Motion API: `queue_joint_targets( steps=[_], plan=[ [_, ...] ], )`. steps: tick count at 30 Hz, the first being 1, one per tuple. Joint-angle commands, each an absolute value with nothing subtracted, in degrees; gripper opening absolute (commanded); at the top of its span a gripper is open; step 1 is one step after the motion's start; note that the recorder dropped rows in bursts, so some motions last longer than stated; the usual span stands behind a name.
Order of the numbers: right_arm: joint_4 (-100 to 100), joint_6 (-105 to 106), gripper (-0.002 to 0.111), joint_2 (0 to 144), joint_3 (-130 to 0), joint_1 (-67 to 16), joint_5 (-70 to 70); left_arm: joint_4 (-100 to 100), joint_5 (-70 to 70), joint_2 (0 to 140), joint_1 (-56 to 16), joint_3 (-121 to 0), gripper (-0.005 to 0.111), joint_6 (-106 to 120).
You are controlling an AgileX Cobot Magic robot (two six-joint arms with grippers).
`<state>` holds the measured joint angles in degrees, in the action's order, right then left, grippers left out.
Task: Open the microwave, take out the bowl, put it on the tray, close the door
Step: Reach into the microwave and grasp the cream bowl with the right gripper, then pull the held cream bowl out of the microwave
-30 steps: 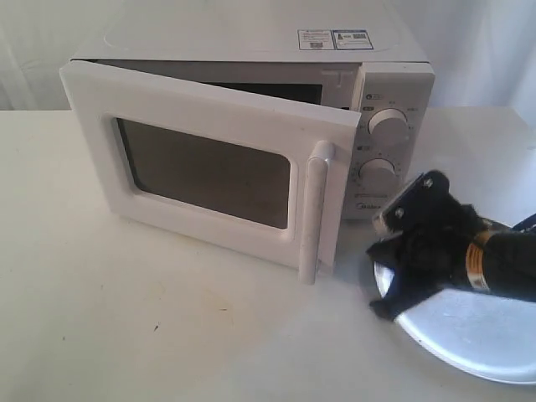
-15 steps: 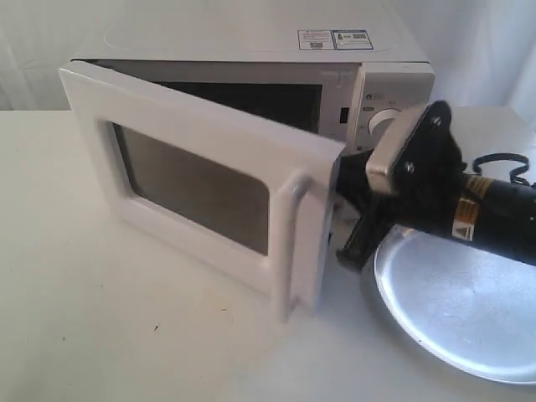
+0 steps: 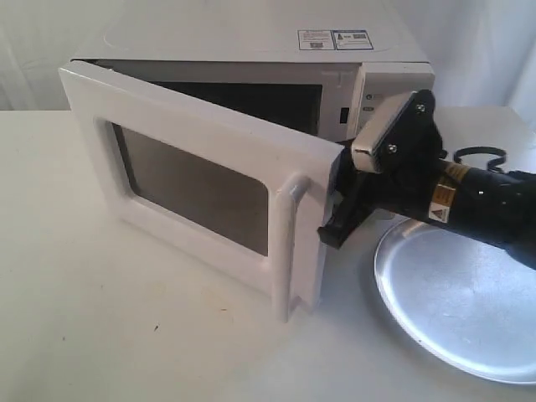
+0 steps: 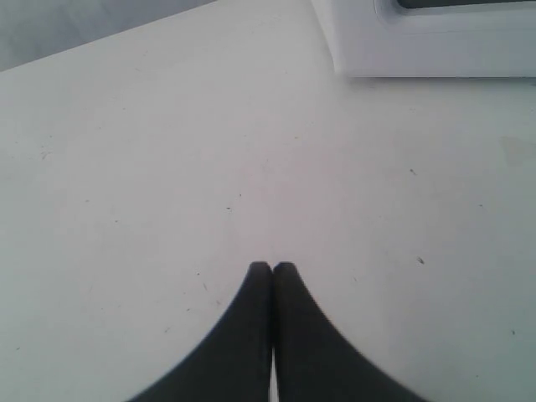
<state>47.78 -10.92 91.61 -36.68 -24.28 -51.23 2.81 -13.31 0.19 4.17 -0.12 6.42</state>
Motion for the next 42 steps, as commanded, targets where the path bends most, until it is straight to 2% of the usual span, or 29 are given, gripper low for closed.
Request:
queue_joint_targets(
  steps=[1,6,10,14,18,21,26,33,40,42],
  plan=[
    [50.87,-11.58,0.000,97.09,-40.58,-30.58,-53.45,2.55,-13.33,0.00,3.94,0.00,0.000,6.21],
    [64.71,-12.22,0.000,97.45,-41.79,-34.14,-59.43,2.55,-13.33,0.00,3.94,0.00,0.000,6.21],
    [67.96,-15.66,0.000,94.12,-41.67,-34.19,-66.81,2.55,-13.33,0.00,3.94,0.00,0.000,6.21],
    [60.76,-15.66,0.000,90.01,-41.67,-34.23,-59.24,2.55,-13.33,0.00,3.94,0.00,0.000,6.21],
    [44.19,-11.10,0.000,90.63,-42.90,-34.23,-48.44,2.55,-13.33,0.00,3.94,0.00,0.000,6.21],
    [39.60,-2.49,0.002,94.07,-44.00,-34.23,-48.55,2.55,-13.33,0.00,3.94,0.00,0.000,6.21],
    [38.01,8.51,0.022,103.49,-48.81,-34.88,-54.91,2.55,-13.33,0.00,3.94,0.00,0.000,6.21],
    [32.23,11.07,0.065,118.34,-63.26,-35.76,-54.93,2.55,-13.33,0.00,3.94,0.00,0.000,6.21],
    [30.10,12.08,0.068,130.31,-80.65,-36.37,-31.68,2.55,-13.33,0.00,3.94,0.00,0.000,6.21],
    [30.23,11.97,0.065,131.90,-84.08,-36.91,-26.32,2.55,-13.33,0.00,3.94,0.00,0.000,6.21]
  ],
)
